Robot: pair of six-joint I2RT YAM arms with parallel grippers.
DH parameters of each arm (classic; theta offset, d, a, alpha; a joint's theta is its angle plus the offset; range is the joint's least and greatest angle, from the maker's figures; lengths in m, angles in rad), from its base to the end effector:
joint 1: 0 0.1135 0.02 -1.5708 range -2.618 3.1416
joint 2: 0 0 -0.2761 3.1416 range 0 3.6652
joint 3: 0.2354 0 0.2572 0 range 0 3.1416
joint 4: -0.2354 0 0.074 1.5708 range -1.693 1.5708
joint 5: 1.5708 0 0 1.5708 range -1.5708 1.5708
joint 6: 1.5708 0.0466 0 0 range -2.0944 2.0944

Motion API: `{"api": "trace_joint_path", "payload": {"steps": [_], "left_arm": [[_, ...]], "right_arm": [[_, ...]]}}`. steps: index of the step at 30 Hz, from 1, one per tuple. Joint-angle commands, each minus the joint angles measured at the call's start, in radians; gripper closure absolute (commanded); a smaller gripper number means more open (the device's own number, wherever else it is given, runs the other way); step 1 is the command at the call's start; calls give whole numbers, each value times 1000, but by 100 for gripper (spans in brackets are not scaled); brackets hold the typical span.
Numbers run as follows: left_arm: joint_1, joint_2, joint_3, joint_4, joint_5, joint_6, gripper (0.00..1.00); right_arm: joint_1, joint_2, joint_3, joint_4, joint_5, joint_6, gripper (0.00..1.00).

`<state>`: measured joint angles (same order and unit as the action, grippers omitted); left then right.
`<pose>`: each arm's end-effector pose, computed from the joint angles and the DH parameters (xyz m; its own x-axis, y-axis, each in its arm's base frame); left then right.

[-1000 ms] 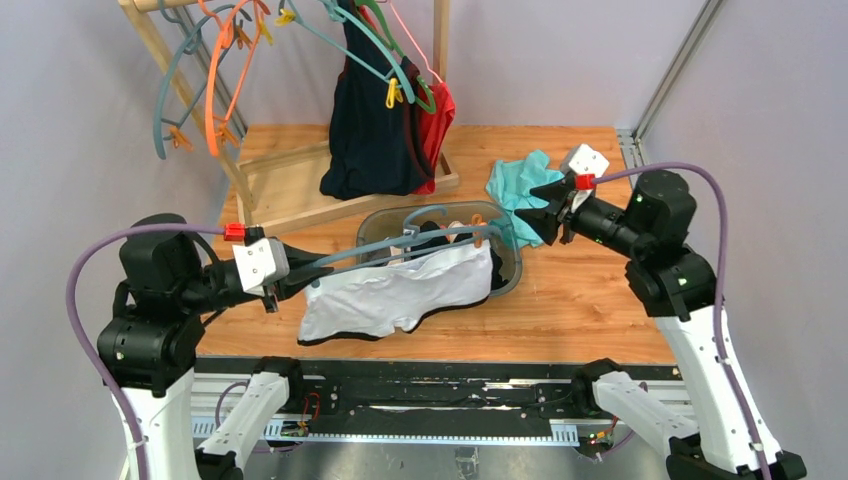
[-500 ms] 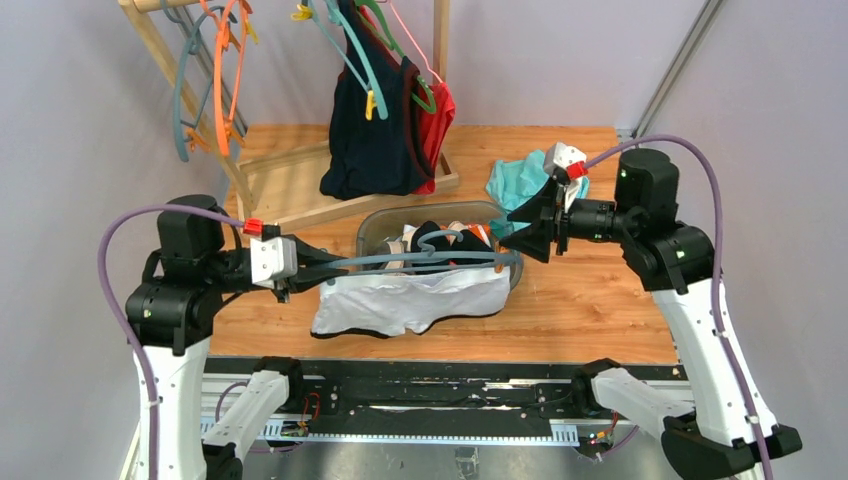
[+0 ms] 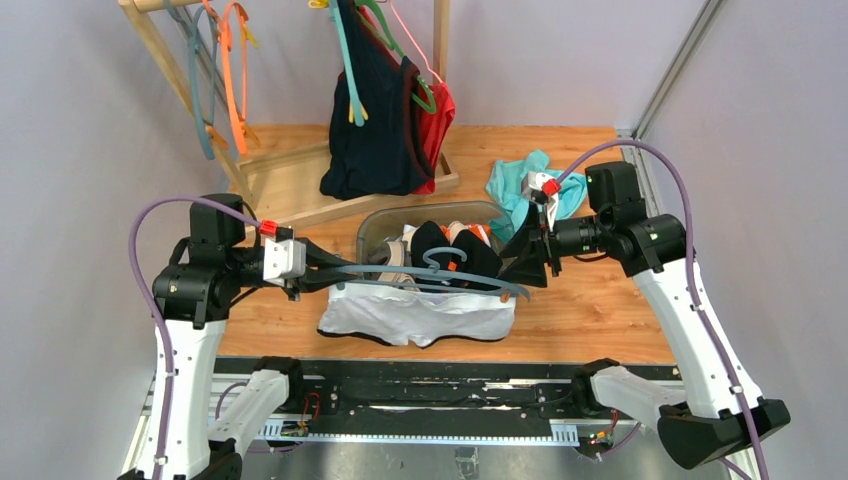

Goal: Remove the underwear clipped to the hanger
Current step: Remove the underwear from the hanger.

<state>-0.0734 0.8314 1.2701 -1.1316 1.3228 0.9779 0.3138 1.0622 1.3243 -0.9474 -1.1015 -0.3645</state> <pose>0.0970 -0.0524 0.4235 0.2759 0.1838 -0.9435 0.9540 0.0674 0.2921 0.1633 0.0967 0.4172 -0.2786 -0.2599 -0.9246 -0.9587 0.1331 0.2514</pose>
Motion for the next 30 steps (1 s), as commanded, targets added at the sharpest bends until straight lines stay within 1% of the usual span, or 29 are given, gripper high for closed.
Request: {"api": "trace_joint_path", "payload": {"steps": [1,6,16,24,30], "left_arm": [[4,0,-14,23,55,59,100],[4,0,-33,23,48,91,100],[4,-6,-61,23,33,176,100],[4,-9,-75,23,23,209,100],[4,-13,-80,23,14,225,100]], "right_arm": [[-15,2,-29,-88,-39,-86,44],[-30,4,-48,-117,-26,-118,43],[-67,64,-66,-238,-89,-212,43],[-70,72,-98,-245,-96,-239,43],[-75,81,-104,-253,-106,-253,49]]}}
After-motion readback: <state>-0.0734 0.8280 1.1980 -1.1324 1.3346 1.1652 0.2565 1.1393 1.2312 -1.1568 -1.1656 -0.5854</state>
